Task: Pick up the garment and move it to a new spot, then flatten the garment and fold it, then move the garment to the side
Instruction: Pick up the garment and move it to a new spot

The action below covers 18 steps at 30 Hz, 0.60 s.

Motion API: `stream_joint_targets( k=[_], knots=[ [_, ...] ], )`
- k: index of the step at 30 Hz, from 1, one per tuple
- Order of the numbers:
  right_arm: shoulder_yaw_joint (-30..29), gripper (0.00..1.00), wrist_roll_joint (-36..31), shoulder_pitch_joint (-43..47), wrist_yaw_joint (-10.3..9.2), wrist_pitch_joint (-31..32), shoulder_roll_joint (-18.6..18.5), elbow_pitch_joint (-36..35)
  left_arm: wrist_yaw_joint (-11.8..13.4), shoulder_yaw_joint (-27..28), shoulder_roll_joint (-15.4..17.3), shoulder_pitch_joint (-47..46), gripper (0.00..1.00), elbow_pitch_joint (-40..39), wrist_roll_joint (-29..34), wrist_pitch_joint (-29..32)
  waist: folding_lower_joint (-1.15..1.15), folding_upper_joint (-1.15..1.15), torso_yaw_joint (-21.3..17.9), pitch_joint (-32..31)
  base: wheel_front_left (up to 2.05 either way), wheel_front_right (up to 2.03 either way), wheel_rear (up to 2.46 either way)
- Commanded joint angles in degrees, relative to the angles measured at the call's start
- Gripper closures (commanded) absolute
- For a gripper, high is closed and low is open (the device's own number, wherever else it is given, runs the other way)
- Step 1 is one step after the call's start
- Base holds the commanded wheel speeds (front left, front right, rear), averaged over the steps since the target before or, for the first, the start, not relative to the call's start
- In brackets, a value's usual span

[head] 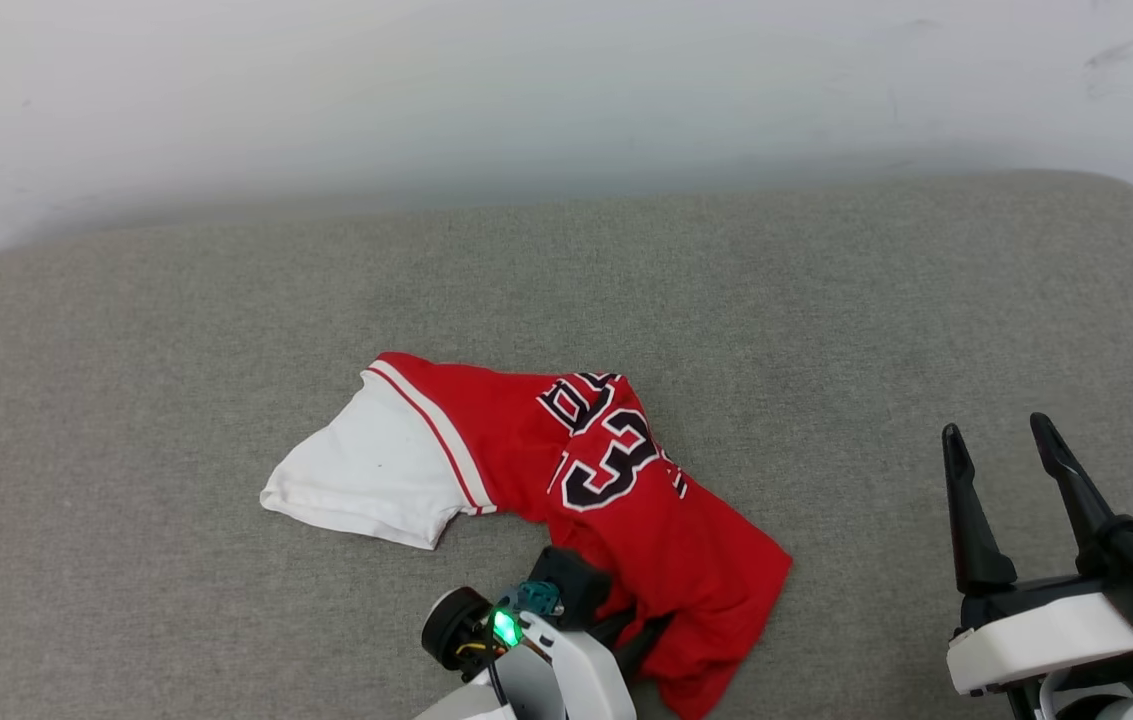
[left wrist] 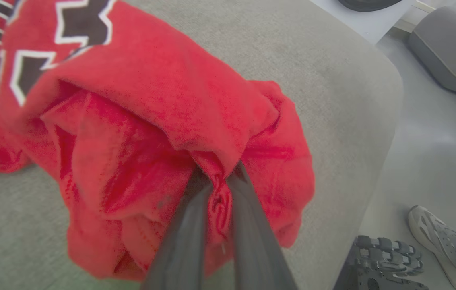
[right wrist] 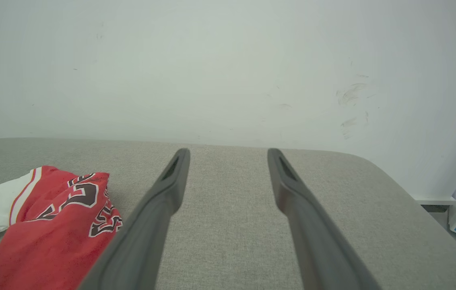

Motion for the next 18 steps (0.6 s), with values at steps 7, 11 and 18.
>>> stream_joint_targets(
  k=[7, 11, 18],
  knots=[
    [0.2, 0.00, 0.3, -1.8, -0.02, -0.6, 0.0, 0.4, -0.6, -3.2, -1.1, 0.0, 0.00, 2.8, 2.0, -2.2, 0.00, 0.00, 1.5, 2.1, 0.00, 0.00, 0.00],
    [0.2, 0.00, 0.4, -1.7, -0.02, -0.6, 0.0, 1.3, 0.3, -3.0, -1.0, -0.9, 0.00, 1.4, 3.7, -6.7, 0.00, 0.00, 2.7, 0.6, 0.00, 0.00, 0.00],
    [0.1, 0.00, 0.8, 0.3, -0.02, -0.3, 0.0, 2.5, 4.3, 1.2, 0.2, 0.3, 0.00, -5.1, 5.7, -11.0, 0.00, 0.00, 4.7, -3.5, 0.00, 0.00, 0.00]
  ],
)
